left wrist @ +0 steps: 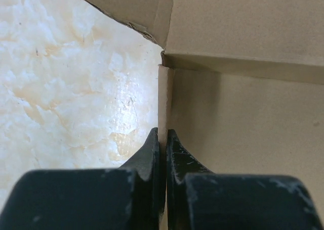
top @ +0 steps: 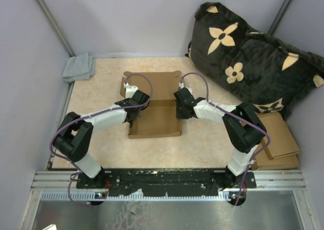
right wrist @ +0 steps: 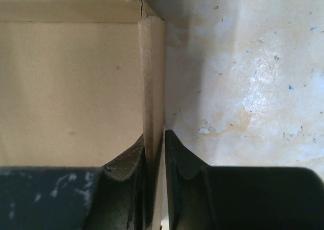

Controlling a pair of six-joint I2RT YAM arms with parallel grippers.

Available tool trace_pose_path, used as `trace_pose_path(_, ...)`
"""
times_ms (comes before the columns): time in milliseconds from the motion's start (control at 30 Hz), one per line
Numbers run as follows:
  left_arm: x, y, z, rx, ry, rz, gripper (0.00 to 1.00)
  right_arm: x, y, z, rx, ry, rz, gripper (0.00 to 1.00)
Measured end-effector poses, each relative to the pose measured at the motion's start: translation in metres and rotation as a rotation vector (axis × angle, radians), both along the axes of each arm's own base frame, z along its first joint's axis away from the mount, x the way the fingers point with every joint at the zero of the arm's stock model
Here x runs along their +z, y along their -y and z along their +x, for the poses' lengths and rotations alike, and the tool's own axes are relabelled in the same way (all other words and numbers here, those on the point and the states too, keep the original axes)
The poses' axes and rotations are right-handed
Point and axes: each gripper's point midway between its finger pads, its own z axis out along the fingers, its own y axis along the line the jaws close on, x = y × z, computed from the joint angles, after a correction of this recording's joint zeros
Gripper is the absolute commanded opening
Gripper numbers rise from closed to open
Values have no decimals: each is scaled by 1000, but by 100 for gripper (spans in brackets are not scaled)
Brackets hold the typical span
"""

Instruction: Fold the paper box

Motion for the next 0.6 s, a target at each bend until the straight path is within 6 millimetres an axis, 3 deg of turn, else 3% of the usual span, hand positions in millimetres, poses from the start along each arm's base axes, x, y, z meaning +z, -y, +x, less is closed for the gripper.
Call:
trace_pose_path(300, 2, 2, 2, 4, 17, 5, 2, -1, -1, -1, 1, -10, 6, 19)
trace_pose_path(500, -9, 5, 3, 5, -13, -45, 26, -3, -2, -3, 3, -24, 12, 25)
trace_pose_path(600, -10, 4, 4, 9, -16, -49, 39, -4, -1, -4, -1, -28, 11, 42)
